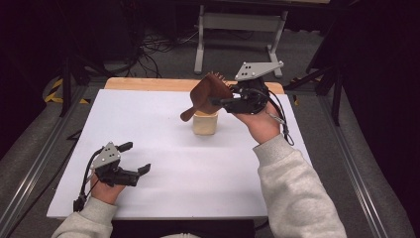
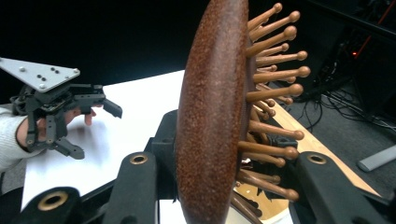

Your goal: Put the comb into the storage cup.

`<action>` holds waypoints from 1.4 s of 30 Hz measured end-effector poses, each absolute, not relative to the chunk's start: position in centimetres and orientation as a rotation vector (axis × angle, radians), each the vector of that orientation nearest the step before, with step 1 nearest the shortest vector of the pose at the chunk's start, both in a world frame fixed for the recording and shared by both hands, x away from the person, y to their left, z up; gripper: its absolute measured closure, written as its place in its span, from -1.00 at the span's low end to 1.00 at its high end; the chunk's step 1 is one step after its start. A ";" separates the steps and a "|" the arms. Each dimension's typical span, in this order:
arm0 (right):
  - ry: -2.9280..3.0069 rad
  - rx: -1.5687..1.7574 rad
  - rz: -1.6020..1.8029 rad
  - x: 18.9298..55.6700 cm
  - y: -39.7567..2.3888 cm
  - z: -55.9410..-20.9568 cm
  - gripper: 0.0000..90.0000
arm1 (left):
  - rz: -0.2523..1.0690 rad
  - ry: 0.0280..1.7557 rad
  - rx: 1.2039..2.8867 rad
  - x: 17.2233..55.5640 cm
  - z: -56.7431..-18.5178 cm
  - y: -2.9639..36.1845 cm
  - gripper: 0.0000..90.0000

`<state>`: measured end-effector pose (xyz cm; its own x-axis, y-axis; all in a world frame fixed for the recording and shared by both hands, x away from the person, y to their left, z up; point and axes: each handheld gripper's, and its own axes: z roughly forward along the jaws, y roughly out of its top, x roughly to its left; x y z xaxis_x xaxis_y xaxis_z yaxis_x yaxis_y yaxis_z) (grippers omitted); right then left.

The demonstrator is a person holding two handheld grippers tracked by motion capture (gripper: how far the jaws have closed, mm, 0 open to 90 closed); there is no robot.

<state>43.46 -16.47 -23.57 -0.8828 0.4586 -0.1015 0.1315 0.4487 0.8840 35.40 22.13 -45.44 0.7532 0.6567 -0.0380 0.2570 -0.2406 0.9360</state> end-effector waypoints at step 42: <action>2.232 0.692 1.322 45.9 -20.8 -22.8 0.29 | 0.451 0.713 1.821 35.4 -45.4 22.1 -1.00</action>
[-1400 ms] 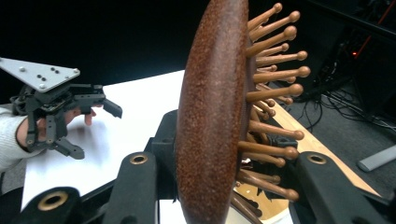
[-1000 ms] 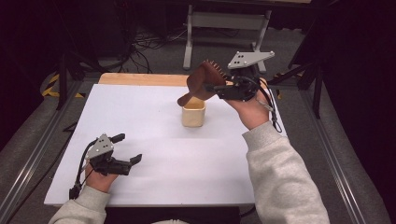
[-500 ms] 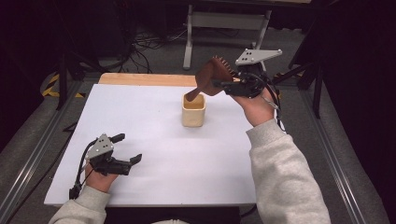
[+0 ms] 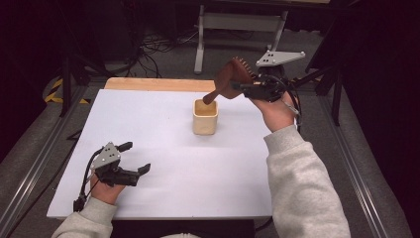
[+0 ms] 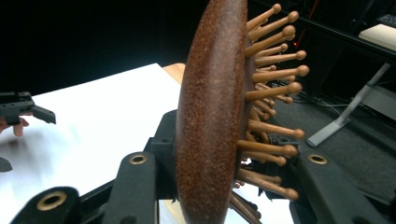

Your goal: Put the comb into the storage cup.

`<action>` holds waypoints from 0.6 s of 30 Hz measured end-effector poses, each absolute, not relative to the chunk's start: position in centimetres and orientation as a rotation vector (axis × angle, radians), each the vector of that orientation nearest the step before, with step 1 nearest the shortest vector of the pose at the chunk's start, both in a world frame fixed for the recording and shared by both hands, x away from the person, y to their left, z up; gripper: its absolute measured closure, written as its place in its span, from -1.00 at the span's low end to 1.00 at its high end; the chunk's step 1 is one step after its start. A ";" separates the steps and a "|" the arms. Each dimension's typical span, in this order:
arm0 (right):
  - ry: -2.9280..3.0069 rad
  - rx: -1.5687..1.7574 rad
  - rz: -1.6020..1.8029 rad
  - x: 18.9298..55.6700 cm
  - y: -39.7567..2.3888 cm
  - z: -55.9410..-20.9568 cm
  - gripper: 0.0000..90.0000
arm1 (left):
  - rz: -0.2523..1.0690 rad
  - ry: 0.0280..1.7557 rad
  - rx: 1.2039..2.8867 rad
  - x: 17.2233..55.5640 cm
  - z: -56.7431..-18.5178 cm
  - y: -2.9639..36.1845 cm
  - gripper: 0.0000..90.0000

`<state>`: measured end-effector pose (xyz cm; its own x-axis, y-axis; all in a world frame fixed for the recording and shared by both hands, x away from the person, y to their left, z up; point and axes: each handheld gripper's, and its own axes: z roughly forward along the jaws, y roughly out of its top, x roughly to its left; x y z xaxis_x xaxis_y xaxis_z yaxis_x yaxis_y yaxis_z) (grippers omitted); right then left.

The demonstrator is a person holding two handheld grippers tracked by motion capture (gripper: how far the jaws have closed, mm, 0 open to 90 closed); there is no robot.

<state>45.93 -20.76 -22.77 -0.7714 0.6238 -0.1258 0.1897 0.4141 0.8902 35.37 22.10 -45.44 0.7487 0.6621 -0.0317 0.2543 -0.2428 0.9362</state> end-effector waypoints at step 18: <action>2.263 0.749 1.310 47.4 -20.7 -24.8 0.27 | 0.451 0.711 1.827 35.4 -45.5 22.0 -0.99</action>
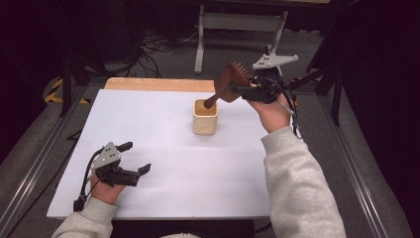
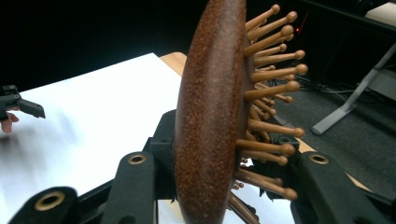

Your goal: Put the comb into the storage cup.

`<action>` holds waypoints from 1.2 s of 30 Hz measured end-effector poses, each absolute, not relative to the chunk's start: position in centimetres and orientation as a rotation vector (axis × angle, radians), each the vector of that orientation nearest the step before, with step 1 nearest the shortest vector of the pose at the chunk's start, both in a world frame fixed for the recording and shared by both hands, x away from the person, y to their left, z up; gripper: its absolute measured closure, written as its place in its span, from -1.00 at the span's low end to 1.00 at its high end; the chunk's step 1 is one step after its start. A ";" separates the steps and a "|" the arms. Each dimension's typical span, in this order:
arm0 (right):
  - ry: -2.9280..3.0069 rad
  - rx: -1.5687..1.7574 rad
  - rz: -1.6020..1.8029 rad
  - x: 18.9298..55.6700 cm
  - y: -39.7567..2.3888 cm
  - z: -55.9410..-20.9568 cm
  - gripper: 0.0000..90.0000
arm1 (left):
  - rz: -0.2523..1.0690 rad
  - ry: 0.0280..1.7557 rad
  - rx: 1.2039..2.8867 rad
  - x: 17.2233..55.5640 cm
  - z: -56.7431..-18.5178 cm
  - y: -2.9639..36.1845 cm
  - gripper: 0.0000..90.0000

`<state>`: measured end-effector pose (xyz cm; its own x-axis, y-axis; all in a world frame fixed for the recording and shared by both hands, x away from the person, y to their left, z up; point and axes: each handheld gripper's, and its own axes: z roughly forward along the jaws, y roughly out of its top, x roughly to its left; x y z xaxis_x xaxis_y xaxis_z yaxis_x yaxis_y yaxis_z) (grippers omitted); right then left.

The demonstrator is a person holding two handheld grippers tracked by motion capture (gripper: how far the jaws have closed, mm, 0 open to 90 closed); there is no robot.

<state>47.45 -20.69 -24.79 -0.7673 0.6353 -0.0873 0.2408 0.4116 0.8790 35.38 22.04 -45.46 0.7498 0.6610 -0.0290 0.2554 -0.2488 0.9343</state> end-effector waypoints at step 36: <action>2.373 0.852 1.282 50.8 -18.3 -29.4 0.24 | 0.451 0.705 1.830 35.3 -45.5 22.0 -0.99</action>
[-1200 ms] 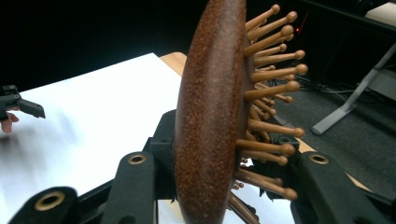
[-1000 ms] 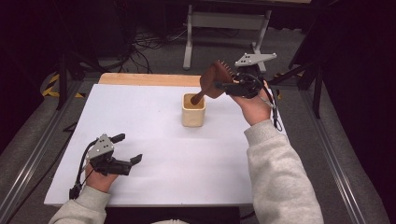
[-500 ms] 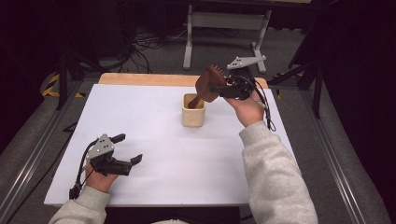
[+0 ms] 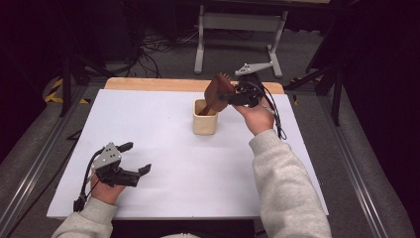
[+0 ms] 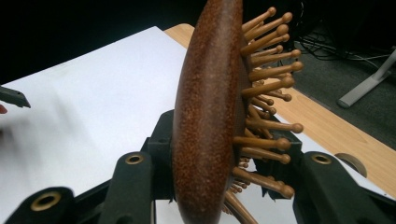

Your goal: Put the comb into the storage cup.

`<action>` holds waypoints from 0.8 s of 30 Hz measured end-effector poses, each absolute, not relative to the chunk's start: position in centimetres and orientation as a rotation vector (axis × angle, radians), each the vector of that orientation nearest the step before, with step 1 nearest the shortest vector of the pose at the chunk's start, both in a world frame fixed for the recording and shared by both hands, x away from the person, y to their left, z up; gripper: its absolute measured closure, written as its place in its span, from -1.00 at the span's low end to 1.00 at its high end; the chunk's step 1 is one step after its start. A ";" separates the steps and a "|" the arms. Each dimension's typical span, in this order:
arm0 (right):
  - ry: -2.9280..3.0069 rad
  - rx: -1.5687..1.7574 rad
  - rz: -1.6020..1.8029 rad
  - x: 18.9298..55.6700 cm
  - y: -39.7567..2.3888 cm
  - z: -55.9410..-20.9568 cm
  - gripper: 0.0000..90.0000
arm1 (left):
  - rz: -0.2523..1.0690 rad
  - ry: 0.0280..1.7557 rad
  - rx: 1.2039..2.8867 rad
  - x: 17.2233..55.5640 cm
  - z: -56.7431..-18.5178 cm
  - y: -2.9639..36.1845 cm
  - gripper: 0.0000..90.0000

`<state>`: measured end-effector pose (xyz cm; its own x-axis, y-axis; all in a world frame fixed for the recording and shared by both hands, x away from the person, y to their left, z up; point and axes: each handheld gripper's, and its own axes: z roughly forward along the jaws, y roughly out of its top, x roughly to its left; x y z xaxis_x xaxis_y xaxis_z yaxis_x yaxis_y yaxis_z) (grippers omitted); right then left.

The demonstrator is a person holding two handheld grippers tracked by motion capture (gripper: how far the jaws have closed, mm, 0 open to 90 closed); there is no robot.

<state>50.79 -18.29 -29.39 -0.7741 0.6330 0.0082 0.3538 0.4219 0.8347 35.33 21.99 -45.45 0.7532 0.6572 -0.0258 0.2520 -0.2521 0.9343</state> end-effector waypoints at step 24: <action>2.422 0.871 1.261 51.4 -17.7 -30.5 0.21 | 0.453 0.707 1.828 35.3 -45.5 22.0 -0.99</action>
<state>51.43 -17.72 -30.48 -0.7811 0.6236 0.0321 0.3838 0.4389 0.8124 35.30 21.96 -45.46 0.7513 0.6594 -0.0258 0.2523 -0.2508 0.9346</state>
